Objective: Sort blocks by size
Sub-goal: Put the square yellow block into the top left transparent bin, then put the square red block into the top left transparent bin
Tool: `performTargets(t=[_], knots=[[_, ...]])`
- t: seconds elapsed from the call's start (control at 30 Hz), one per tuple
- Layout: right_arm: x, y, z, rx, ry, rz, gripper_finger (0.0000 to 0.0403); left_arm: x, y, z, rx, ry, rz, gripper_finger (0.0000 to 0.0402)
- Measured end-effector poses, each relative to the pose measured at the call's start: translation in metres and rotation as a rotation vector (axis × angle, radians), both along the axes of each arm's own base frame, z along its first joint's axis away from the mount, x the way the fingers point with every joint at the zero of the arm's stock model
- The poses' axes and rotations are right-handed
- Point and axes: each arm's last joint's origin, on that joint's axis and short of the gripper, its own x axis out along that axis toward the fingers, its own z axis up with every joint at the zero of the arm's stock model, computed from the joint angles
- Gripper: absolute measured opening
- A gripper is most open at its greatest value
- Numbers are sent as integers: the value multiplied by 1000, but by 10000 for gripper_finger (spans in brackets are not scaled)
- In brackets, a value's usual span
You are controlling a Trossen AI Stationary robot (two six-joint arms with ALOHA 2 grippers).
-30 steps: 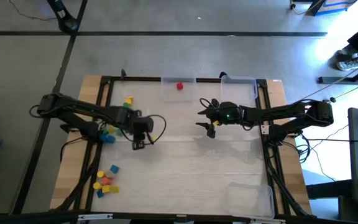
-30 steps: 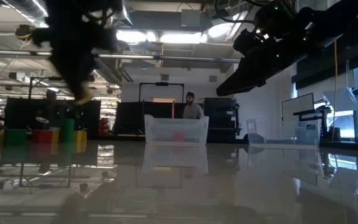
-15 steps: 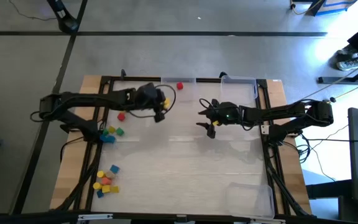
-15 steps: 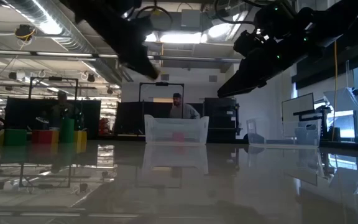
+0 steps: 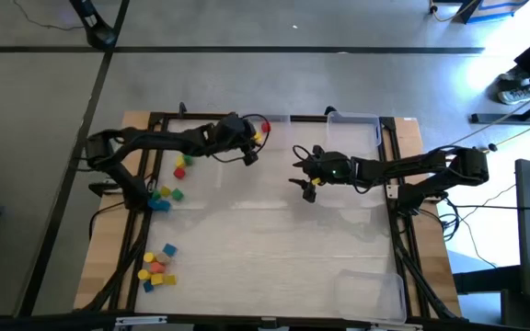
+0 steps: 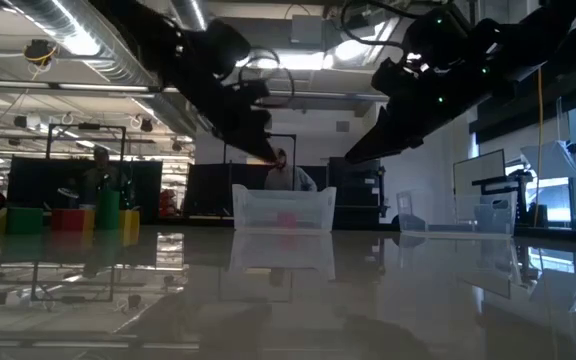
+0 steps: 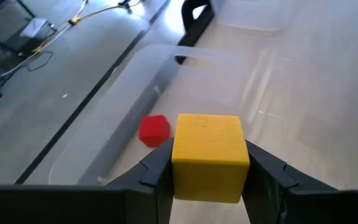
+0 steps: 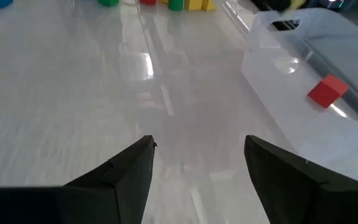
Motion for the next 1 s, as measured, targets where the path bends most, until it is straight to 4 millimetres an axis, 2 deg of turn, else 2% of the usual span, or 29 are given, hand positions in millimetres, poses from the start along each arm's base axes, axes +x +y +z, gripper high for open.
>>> performTargets(t=[0.13, 0.37, 0.6, 0.77, 1.0], knots=[[3, 0, 1, -5, -33, 0, 250, 3, 10, -12, -1, 8, 22, 142], [3, -1, -1, -5, -29, 0, 250, 5, 18, -16, 21, -18, 31, 159], [4, -1, 0, -5, -32, 0, 250, 3, 21, -16, 19, -12, 42, 208], [3, -1, 0, -5, -31, 0, 250, -2, 15, -1, 23, -30, 37, 229], [4, -1, 0, -6, -32, 0, 250, -20, -5, 29, 17, -6, 0, 225]])
